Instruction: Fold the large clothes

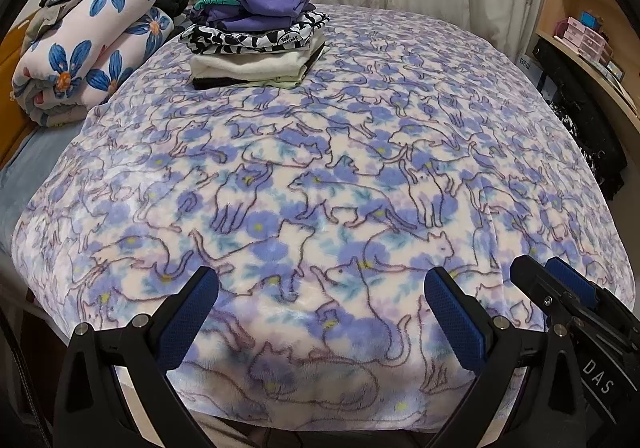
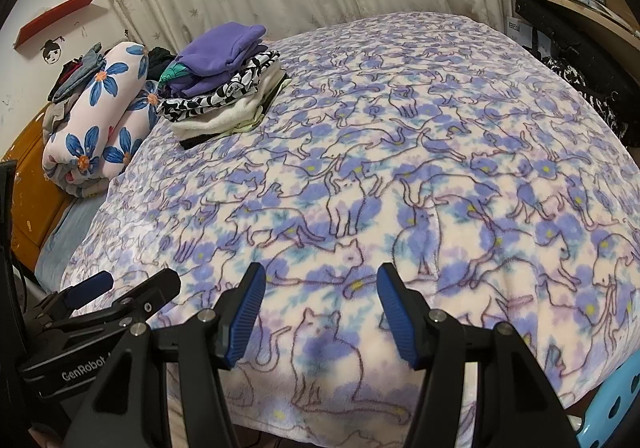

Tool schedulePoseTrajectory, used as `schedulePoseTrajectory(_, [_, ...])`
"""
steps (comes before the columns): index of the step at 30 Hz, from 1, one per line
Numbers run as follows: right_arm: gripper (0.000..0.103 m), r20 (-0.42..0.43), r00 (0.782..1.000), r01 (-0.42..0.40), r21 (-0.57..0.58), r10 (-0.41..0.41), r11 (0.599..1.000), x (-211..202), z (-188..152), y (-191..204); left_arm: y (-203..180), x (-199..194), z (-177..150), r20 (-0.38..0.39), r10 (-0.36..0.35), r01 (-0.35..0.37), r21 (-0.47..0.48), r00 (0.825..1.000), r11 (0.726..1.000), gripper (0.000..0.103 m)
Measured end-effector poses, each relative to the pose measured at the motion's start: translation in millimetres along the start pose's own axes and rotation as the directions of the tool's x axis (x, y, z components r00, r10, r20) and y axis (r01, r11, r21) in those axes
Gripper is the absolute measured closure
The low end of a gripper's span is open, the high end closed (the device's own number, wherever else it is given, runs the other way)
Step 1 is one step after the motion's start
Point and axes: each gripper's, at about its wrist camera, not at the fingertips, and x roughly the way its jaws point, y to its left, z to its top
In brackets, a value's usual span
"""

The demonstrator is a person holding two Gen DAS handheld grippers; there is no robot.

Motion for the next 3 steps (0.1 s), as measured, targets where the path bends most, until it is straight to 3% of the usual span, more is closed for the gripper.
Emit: schedulePoseTrajectory(3, [0.045, -0.006, 1.0, -0.002, 0.005, 0.002, 1.0, 1.1, -0.8, 0.4, 2.6, 0.2, -2.3, -0.003, 0.002, -0.002, 0.001, 1.0, 1.0, 0.001])
